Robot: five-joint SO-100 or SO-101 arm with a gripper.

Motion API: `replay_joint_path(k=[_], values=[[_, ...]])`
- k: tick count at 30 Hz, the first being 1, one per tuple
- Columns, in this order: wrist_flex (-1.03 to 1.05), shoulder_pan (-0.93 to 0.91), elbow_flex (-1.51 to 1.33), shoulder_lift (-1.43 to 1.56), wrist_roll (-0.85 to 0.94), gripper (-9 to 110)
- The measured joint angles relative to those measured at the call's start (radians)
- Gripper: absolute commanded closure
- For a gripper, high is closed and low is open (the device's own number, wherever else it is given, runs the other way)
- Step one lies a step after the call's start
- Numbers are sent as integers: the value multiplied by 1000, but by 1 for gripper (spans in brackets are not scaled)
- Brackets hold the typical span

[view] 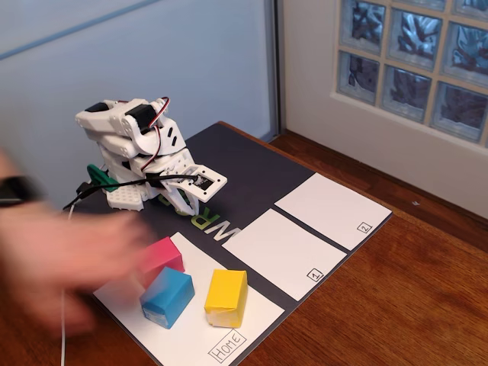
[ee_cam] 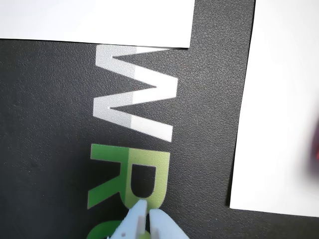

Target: Move box yellow to zone 1

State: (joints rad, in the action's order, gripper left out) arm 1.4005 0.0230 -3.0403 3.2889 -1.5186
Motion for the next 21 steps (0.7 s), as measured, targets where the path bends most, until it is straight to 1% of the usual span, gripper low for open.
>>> replay_joint_path(k=[8, 12, 14, 16, 19, 21], values=[[-2, 0, 0, 0, 20, 102], [-17, -3, 11, 0, 259, 102], [-29, -15, 9, 0, 296, 102], [-28, -51, 9, 0, 258, 102], [-12, -110, -2, 0, 71, 102], [-5, -127, 8, 0, -5, 102]])
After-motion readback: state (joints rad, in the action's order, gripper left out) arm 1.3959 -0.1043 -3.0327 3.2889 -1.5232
